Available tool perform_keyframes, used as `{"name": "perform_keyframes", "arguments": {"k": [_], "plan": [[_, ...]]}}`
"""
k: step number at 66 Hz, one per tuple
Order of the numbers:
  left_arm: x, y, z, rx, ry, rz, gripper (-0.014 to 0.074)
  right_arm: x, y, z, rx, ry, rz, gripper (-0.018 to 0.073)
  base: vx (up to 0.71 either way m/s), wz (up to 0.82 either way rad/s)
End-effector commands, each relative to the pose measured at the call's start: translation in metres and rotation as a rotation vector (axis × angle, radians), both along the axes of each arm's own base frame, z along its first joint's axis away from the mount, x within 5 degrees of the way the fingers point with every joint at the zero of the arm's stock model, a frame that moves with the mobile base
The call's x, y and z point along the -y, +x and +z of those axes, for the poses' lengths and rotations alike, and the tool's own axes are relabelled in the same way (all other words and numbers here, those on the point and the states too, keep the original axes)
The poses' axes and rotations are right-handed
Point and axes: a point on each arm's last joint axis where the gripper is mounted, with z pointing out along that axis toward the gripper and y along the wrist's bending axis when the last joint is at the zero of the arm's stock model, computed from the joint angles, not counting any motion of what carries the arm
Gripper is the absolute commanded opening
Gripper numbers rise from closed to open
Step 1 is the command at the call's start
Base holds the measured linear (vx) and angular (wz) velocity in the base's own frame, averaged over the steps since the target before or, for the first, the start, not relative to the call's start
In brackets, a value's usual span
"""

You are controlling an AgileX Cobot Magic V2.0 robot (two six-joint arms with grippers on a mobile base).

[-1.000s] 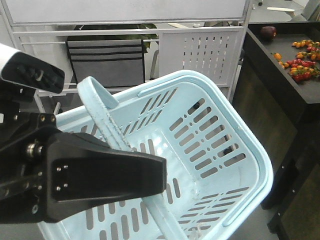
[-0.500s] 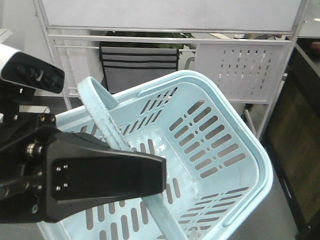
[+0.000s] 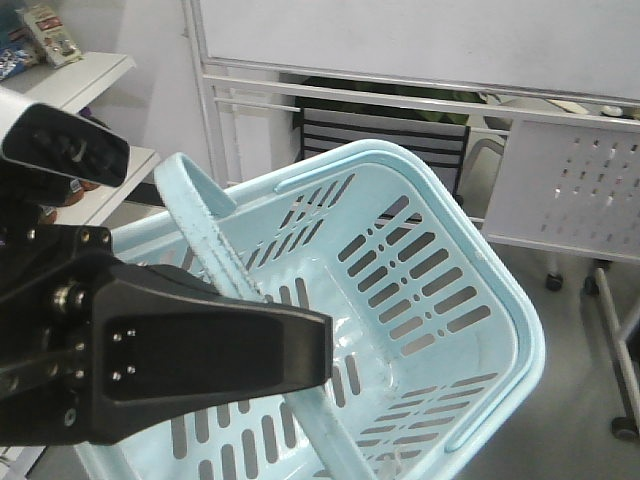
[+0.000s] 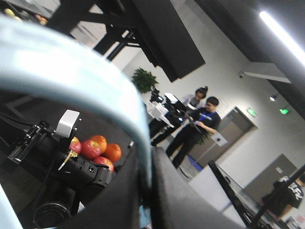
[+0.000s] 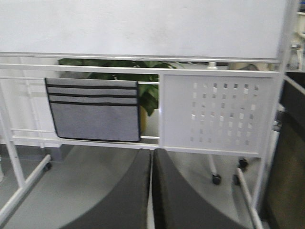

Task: Place coke in basket with both arms
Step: 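Drive the base with the held basket toward the coke shelf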

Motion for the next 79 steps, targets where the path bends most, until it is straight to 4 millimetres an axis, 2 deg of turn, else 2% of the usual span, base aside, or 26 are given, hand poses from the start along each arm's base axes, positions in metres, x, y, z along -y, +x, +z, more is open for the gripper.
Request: {"name": "perform_keyframes", "arguments": {"k": [1, 79], "plan": [[-0.0032, -0.0042, 0.0201, 0.006, -0.108, -0.011, -0.0006, -0.0008, -0.0003, 0.0057, 0.081, -0.027, 0.007, -0.0002, 0.20, 0.39], [-0.0032, -0.0042, 0.0201, 0.006, -0.108, -0.011, -0.0006, -0.0008, -0.0003, 0.0056, 0.080, -0.027, 0.006, -0.0002, 0.16, 0.52]]}}
